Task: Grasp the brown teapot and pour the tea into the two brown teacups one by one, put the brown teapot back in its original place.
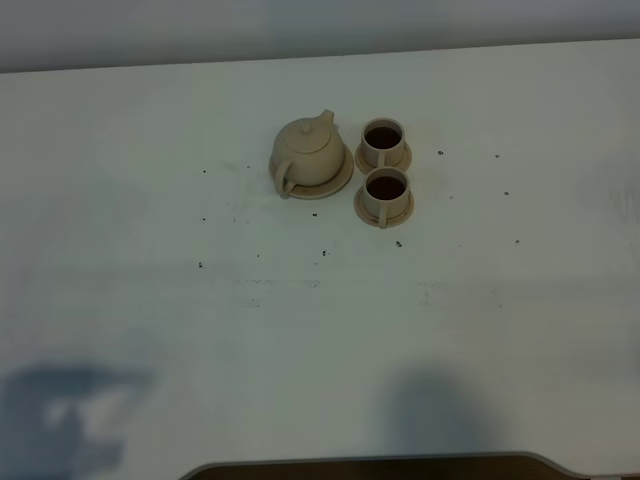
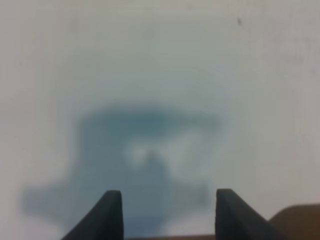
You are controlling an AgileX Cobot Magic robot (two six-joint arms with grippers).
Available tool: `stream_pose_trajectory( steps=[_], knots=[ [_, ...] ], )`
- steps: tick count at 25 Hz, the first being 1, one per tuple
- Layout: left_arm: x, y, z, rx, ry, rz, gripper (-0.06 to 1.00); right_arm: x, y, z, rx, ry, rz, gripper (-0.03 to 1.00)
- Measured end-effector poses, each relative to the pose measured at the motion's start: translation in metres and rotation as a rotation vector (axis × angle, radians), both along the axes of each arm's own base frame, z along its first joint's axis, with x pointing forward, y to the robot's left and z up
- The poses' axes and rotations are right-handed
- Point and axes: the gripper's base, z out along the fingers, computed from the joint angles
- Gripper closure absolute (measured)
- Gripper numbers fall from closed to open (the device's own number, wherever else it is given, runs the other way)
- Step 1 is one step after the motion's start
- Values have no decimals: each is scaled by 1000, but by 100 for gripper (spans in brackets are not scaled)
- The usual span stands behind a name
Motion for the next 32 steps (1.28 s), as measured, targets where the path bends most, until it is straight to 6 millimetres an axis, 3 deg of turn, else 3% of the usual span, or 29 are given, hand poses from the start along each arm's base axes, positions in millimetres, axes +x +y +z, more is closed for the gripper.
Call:
stream_pose_trajectory(
  steps=[15,32],
  knots=[
    [-41,1,4,2,-258,18,52,0,0,0,0,0,0,57],
    [-41,1,4,4,-259,17,52,0,0,0,0,0,0,57]
  ],
)
